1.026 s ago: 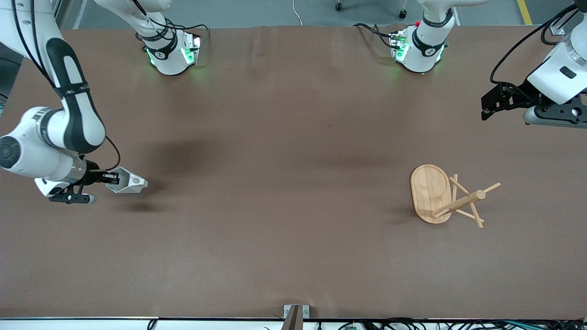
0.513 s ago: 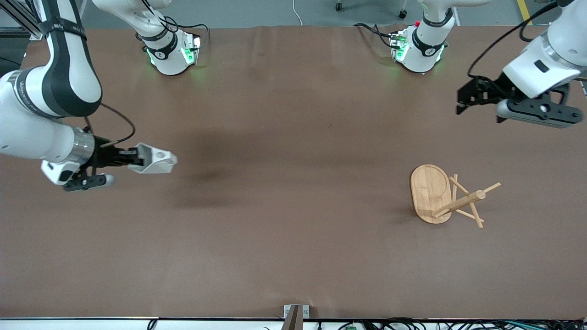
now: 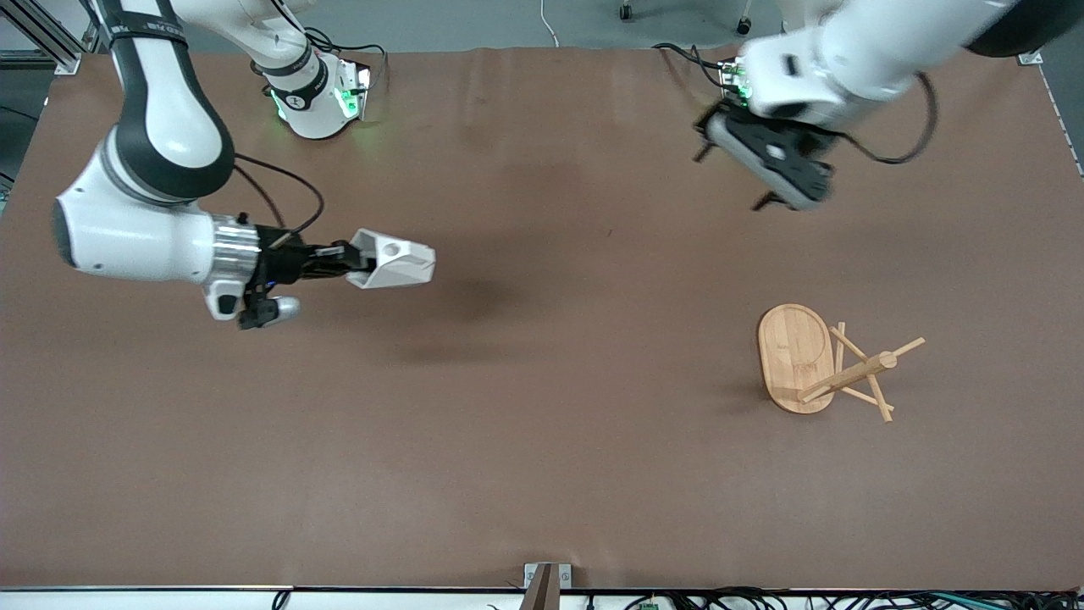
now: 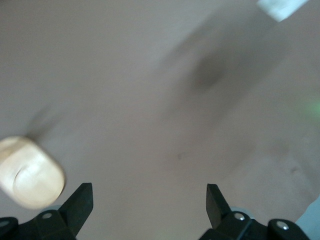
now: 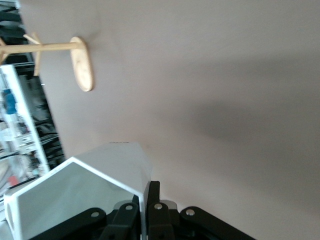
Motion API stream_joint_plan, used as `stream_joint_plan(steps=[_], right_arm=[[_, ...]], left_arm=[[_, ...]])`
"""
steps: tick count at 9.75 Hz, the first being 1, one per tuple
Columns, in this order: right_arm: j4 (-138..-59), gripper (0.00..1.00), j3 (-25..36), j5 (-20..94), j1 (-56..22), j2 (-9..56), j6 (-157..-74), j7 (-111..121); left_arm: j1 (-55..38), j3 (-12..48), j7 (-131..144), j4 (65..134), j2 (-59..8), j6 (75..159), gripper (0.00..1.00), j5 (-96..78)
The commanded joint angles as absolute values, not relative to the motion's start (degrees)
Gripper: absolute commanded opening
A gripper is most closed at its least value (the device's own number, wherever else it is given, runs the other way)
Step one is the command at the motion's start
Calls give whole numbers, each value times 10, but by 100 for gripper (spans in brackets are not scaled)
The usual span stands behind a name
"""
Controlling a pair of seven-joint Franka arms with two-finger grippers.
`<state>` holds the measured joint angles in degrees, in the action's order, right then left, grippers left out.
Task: Hang cup on rack
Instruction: 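Lift the cup with the right gripper while the left gripper approaches, then grasp the cup's top with the left gripper beside the right gripper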
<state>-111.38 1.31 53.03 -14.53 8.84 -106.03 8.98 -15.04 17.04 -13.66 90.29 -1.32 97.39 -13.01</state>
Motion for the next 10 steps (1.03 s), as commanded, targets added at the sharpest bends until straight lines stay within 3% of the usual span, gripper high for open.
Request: stream_joint_plan(steps=[1, 5, 7, 10], right_arm=[[-1166, 0, 18, 651, -190, 68, -1077, 137], [-1241, 0, 17, 871, -222, 78, -1048, 301], [-1250, 0, 17, 906, -224, 92, -1004, 339], [-1249, 0, 17, 925, -240, 92, -1002, 343]], left_arm=[[-213, 178, -152, 896, -47, 1021, 100, -118], [-300, 178, -152, 847, -120, 1048, 100, -79], [-323, 178, -156, 846, -152, 1097, 100, -37], [-344, 178, -158, 847, -173, 1119, 100, -32]])
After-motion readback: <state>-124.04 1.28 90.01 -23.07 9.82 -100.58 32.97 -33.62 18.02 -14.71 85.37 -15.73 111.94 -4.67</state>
